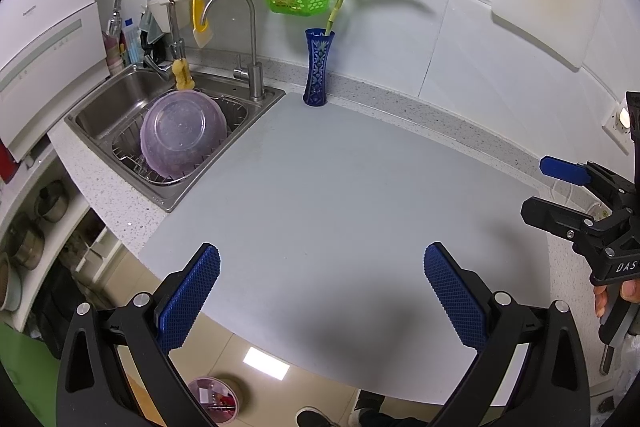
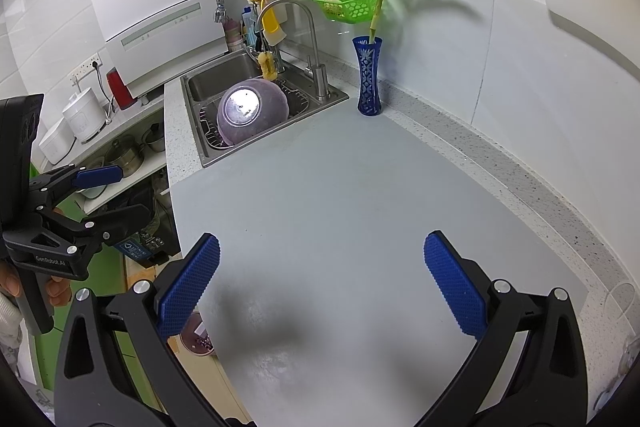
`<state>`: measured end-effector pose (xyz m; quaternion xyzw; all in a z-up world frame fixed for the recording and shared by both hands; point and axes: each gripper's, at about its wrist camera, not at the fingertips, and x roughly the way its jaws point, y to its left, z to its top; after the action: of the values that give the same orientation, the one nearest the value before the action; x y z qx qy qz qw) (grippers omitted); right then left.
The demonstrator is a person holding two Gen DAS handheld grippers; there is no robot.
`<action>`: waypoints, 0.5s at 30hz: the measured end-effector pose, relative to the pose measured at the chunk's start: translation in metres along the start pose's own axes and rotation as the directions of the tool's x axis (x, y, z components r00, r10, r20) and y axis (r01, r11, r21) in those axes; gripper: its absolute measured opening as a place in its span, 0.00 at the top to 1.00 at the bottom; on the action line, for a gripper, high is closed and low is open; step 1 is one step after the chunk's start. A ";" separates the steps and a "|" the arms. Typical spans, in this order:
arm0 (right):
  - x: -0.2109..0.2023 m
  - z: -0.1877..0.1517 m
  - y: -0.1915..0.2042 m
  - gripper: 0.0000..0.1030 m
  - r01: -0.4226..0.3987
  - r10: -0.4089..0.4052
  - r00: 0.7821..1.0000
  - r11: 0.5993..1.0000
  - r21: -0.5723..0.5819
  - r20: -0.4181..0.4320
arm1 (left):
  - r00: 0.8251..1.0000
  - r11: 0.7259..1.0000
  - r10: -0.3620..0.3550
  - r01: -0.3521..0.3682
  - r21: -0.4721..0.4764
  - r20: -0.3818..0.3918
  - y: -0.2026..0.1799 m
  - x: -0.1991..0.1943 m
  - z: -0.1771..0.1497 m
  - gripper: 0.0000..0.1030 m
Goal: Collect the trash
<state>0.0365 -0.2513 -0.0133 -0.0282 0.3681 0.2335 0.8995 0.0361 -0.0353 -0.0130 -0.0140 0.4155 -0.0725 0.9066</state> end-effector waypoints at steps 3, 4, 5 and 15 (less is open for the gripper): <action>0.000 -0.001 0.001 0.03 0.000 0.000 1.000 1.000 0.000 0.000 | 1.000 1.000 -0.006 0.006 -0.003 0.001 0.001 0.001 0.001 0.05; 0.000 -0.001 0.002 0.03 0.000 0.000 1.000 1.000 0.000 0.000 | 1.000 1.000 -0.007 0.007 -0.002 0.000 0.001 0.001 0.001 0.05; 0.000 -0.002 0.003 0.03 -0.001 0.001 1.000 1.000 0.001 0.000 | 1.000 1.000 -0.002 0.002 0.001 -0.001 0.000 0.002 0.001 0.05; -0.001 -0.002 0.007 0.03 -0.003 0.003 1.000 1.000 0.003 0.000 | 1.000 1.000 0.004 -0.004 0.013 0.001 -0.002 0.002 0.003 0.05</action>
<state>0.0319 -0.2460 -0.0134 -0.0264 0.3686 0.2341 0.8992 0.0391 -0.0380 -0.0120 -0.0076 0.4144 -0.0735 0.9071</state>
